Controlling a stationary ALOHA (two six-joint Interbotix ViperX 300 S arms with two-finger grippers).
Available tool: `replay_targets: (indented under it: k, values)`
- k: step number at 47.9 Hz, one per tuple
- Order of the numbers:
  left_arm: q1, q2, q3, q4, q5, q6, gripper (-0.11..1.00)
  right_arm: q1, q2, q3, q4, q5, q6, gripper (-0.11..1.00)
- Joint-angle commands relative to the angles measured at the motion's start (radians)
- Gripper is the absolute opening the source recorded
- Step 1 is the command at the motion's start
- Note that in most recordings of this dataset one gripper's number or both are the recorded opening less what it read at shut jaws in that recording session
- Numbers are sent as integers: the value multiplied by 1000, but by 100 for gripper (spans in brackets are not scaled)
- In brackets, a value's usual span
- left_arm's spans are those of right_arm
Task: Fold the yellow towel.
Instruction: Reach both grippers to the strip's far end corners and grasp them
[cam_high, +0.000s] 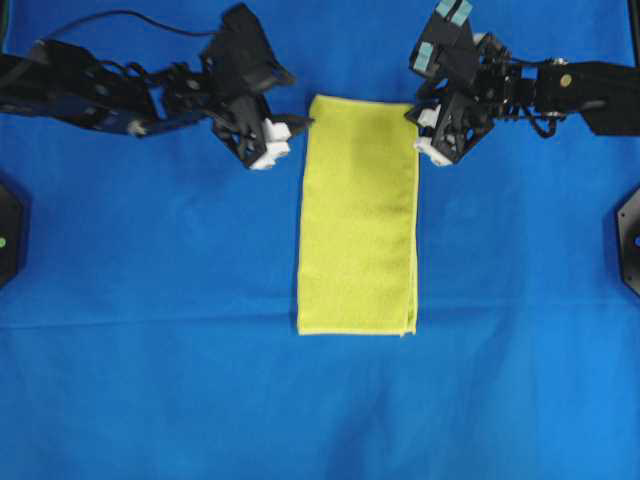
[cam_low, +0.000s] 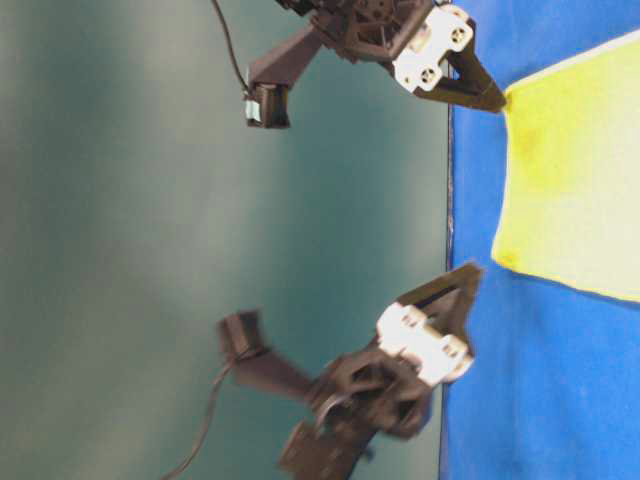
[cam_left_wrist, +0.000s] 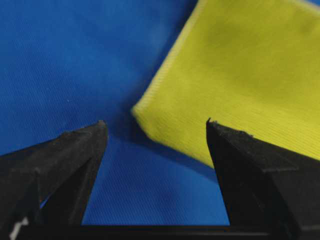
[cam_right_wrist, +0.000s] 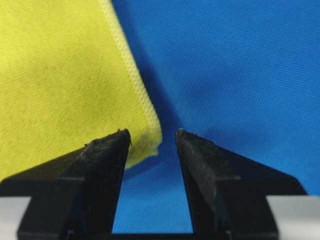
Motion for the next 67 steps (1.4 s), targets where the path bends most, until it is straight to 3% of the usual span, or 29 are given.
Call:
replay_targets:
  k: [1, 15, 20, 28, 34, 49, 67]
  values:
    - [9, 37, -57, 2, -8, 0, 76, -12, 15, -21, -5, -31, 0, 49]
    - [23, 97, -89, 0, 17, 0, 70, -14, 61, -21, -5, -37, 5, 48]
    - [23, 97, -86, 2, 32, 0, 53, -12, 61, -20, -3, -37, 5, 40]
    - [23, 100, -94, 5, 58, 2, 19, -6, 61, -21, -5, -40, 3, 6]
    - [23, 101, -100, 5, 64, 5, 5, -6, 61, -21, -5, -35, 3, 5]
    - [14, 81, -103, 5, 77, 38, 4, -6, 55, -28, 0, -26, 18, 5]
    - [32, -17, -104, 5, 124, 121, 4, -6, -60, -46, -2, 83, 14, 5]
